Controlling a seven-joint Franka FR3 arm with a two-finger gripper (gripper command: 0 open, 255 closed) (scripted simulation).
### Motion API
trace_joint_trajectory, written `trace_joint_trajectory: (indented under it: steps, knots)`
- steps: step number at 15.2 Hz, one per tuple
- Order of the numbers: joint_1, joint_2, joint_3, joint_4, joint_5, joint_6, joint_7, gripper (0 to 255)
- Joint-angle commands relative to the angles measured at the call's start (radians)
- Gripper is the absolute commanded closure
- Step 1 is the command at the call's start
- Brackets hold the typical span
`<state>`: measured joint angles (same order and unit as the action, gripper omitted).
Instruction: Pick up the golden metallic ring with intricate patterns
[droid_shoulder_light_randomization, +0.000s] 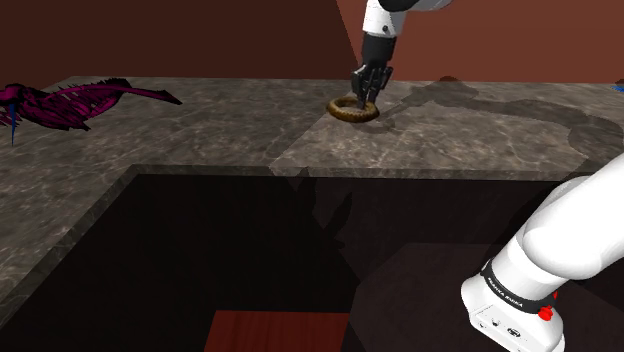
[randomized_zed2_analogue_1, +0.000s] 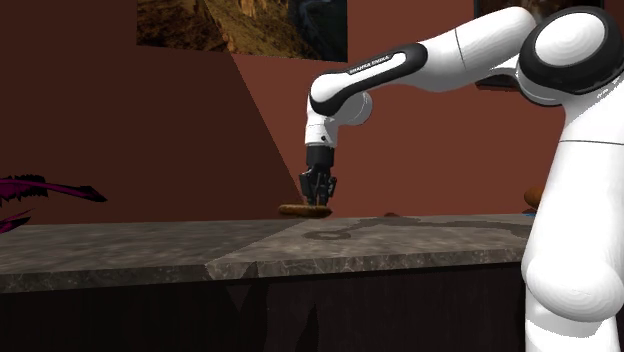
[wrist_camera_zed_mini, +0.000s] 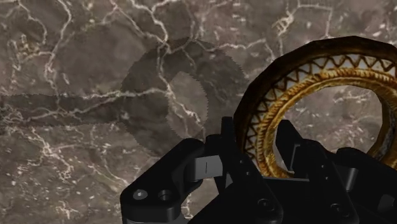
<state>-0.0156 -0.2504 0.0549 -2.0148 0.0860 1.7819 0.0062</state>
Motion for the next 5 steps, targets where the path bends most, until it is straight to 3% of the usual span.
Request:
trace_joint_trajectory:
  steps: [1,5]
  knots:
    - [0.001,0.001,0.001,0.030,0.000,-0.029,0.004,255]
    - [0.001,0.003,0.001,0.061,-0.001,-0.058,0.006,255]
